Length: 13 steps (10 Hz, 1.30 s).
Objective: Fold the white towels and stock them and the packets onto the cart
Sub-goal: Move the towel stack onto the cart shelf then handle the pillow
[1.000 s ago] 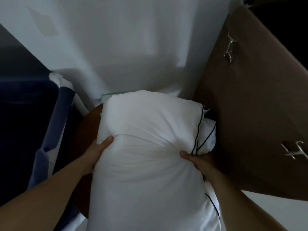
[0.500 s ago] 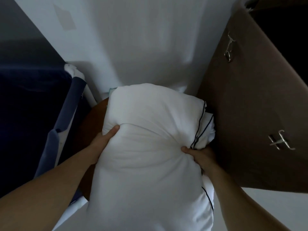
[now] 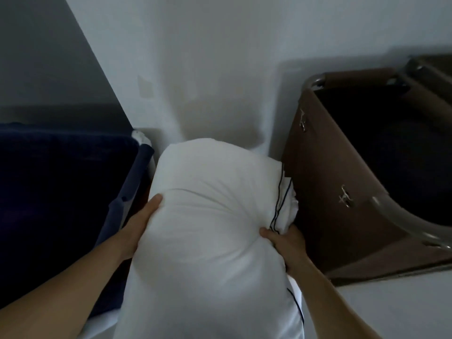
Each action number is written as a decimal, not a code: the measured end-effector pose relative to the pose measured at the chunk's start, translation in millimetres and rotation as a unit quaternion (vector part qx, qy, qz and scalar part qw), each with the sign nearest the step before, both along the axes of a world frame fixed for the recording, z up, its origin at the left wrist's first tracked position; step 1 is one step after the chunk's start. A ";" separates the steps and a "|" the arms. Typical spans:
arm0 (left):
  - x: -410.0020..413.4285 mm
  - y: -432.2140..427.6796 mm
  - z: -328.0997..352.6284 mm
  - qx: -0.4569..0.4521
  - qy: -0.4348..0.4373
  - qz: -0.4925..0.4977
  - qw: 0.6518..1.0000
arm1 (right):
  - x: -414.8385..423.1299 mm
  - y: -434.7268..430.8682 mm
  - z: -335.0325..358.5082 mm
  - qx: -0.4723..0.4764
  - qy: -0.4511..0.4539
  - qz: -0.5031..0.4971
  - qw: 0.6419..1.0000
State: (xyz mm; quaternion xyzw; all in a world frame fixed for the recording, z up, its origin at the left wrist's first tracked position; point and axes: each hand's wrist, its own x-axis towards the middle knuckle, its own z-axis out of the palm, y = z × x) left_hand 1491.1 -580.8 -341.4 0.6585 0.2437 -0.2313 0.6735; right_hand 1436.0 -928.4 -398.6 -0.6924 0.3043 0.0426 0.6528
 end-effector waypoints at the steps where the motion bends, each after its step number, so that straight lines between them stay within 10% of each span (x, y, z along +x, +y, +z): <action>1: -30.2 6.2 42.4 -0.034 -0.041 -0.082 0.995 | -25.4 13.5 24.5 -0.016 -0.012 -0.016 1.000; 7: -150.9 -9.5 107.6 -0.041 -0.135 -0.219 0.966 | -252.0 30.9 108.7 -0.045 -0.029 -0.180 0.982; 13: -334.4 -327.7 94.4 -0.041 -0.115 -0.320 0.939 | -511.7 -232.4 102.9 -0.038 -0.025 -0.310 0.950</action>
